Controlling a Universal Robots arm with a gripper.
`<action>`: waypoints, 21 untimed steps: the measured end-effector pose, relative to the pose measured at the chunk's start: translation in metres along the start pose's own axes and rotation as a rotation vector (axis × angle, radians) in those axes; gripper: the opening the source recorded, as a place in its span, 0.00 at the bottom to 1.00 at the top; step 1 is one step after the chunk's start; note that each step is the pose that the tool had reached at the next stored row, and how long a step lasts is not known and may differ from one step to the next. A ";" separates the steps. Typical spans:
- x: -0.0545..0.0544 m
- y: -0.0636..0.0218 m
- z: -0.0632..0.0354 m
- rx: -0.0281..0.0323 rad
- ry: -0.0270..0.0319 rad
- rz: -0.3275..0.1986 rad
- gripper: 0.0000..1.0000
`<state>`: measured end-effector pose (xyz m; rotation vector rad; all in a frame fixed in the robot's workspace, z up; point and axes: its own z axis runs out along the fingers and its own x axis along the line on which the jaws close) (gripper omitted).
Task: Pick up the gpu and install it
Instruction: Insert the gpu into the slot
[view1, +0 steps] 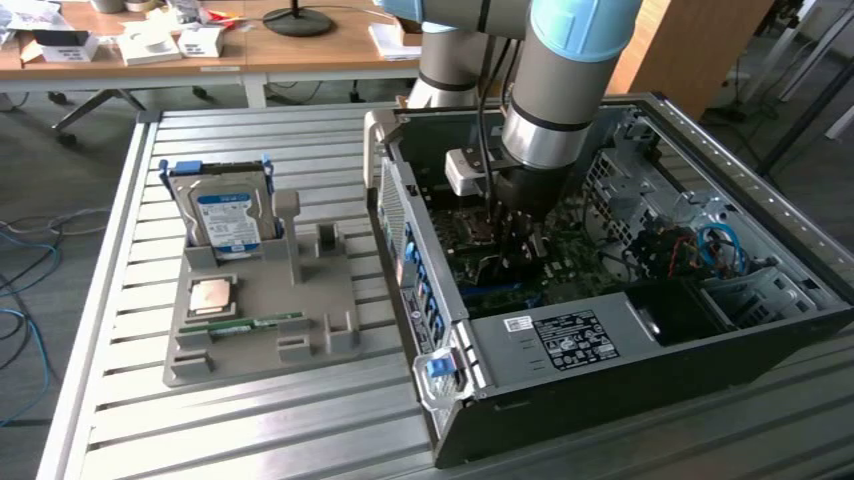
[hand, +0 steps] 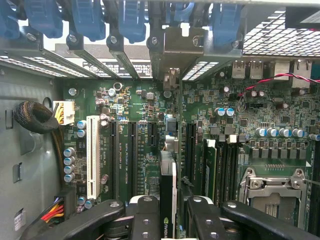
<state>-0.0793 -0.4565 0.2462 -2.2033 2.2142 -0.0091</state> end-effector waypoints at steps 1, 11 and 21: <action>0.000 0.0000 0.0000 0.0000 0.0001 0.000 0.26; 0.000 0.0000 -0.0005 -0.0002 0.0002 0.000 0.33; 0.000 -0.0003 -0.0213 0.0020 -0.0047 0.000 0.33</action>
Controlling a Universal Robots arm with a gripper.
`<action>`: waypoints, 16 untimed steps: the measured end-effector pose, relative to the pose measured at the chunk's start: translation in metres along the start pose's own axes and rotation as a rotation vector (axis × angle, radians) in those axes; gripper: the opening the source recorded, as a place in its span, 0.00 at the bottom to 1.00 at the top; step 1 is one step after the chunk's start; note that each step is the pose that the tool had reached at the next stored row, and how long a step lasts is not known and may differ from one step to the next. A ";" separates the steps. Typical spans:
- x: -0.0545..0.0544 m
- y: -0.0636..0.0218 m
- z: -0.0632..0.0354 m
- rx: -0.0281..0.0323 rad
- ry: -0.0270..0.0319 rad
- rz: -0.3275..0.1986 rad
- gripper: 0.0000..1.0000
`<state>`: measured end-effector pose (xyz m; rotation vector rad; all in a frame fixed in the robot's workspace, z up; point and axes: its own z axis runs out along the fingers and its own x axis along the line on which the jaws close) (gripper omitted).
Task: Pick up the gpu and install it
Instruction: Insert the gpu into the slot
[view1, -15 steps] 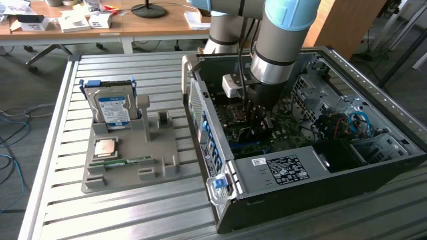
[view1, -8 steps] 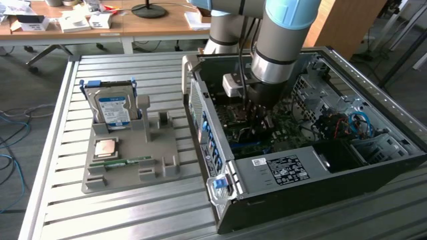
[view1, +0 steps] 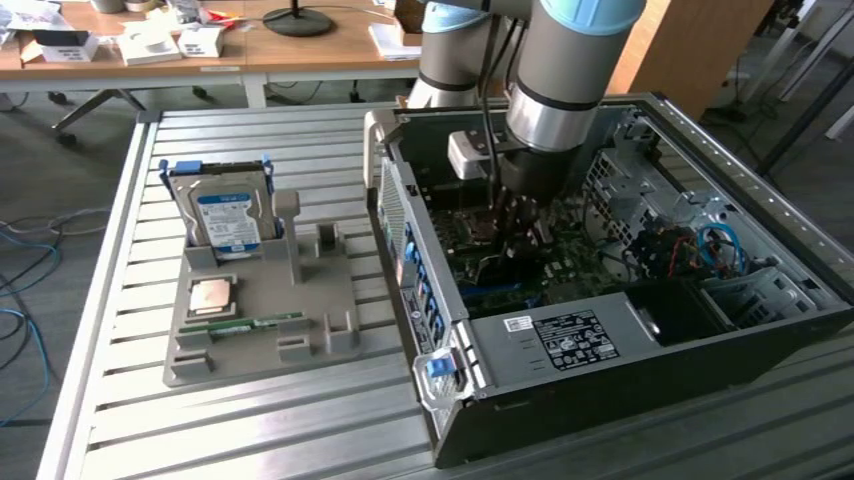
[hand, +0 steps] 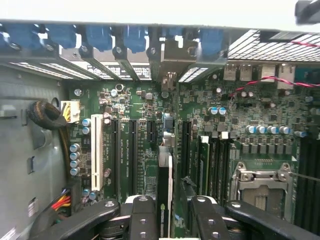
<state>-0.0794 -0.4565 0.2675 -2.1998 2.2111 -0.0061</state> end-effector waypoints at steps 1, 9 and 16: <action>0.000 0.0000 -0.0027 0.0000 -0.0007 0.000 0.33; 0.000 -0.0005 -0.0255 0.0007 -0.0022 0.000 0.33; -0.001 -0.0009 -0.0435 0.0007 -0.0023 0.000 0.33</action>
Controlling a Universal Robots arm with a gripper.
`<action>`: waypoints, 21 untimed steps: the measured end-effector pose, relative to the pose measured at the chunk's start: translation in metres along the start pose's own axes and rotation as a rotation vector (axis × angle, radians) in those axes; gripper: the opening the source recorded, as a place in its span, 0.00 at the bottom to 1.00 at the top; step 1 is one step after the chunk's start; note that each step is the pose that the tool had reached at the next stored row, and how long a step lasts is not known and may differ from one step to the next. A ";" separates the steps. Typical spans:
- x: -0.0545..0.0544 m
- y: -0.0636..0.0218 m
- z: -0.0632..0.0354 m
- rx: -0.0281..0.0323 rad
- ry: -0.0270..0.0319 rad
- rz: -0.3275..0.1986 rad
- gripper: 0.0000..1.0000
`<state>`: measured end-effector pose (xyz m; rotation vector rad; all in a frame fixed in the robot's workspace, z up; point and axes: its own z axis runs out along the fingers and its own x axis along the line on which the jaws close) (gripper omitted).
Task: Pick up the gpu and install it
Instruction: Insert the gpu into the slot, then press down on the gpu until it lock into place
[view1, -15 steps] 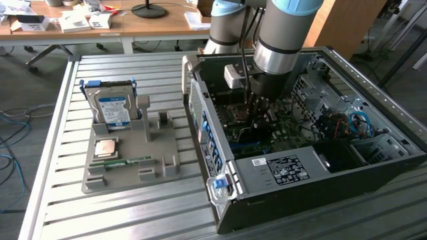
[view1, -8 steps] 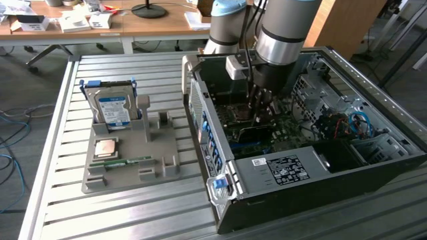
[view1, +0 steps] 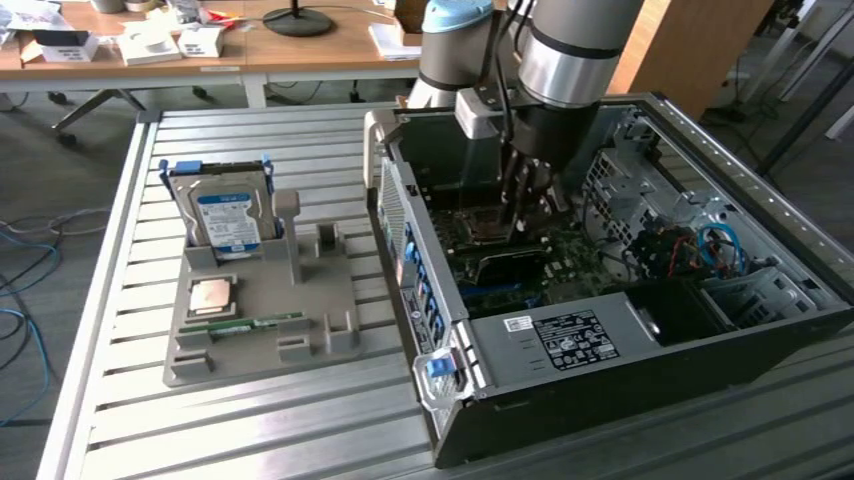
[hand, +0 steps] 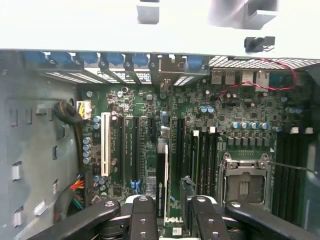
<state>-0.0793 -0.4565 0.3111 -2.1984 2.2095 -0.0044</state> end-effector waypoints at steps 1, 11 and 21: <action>0.000 0.0000 -0.0018 0.0000 0.0001 0.000 0.33; 0.000 -0.0031 -0.0031 0.0002 0.0000 0.000 0.33; 0.000 -0.0032 -0.0031 0.0003 0.0000 0.000 0.33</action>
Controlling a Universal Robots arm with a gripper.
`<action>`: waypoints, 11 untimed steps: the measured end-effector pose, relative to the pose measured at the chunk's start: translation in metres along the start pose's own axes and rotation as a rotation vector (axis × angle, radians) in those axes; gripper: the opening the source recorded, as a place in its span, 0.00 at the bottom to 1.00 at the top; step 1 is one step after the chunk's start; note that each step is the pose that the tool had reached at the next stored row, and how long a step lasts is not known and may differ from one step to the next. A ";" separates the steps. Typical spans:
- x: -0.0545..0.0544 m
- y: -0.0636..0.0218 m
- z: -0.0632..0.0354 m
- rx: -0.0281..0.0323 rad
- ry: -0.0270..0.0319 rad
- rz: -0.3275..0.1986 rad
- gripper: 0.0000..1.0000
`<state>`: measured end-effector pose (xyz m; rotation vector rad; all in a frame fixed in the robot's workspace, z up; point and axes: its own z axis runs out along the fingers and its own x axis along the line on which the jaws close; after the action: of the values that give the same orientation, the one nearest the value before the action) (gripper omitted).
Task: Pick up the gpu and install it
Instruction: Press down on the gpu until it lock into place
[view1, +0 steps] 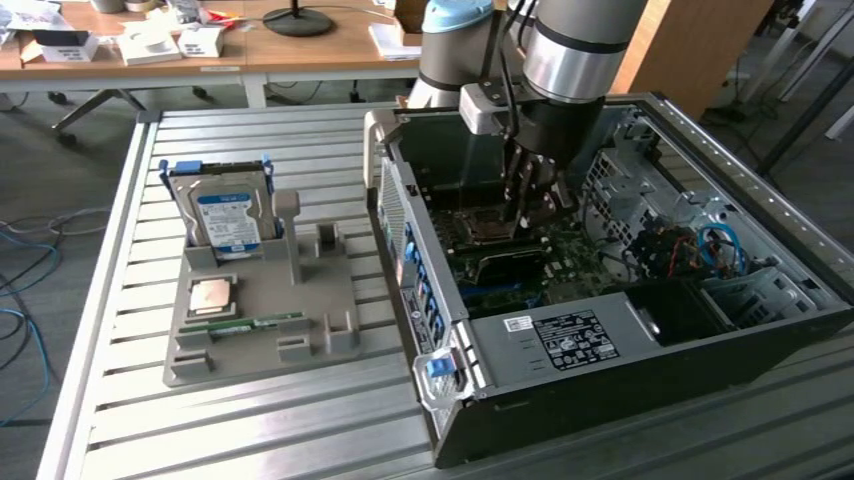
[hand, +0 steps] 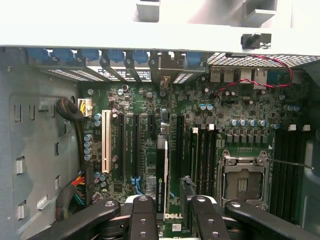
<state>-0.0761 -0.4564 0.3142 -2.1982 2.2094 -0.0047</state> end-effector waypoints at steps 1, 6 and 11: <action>0.000 0.0000 0.0000 0.0000 0.0000 0.000 0.33; 0.000 0.0000 0.0000 0.0000 0.0000 0.000 0.33; 0.000 0.0000 0.0000 0.0000 0.0000 0.000 0.19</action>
<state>-0.0761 -0.4564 0.3142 -2.1982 2.2094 -0.0047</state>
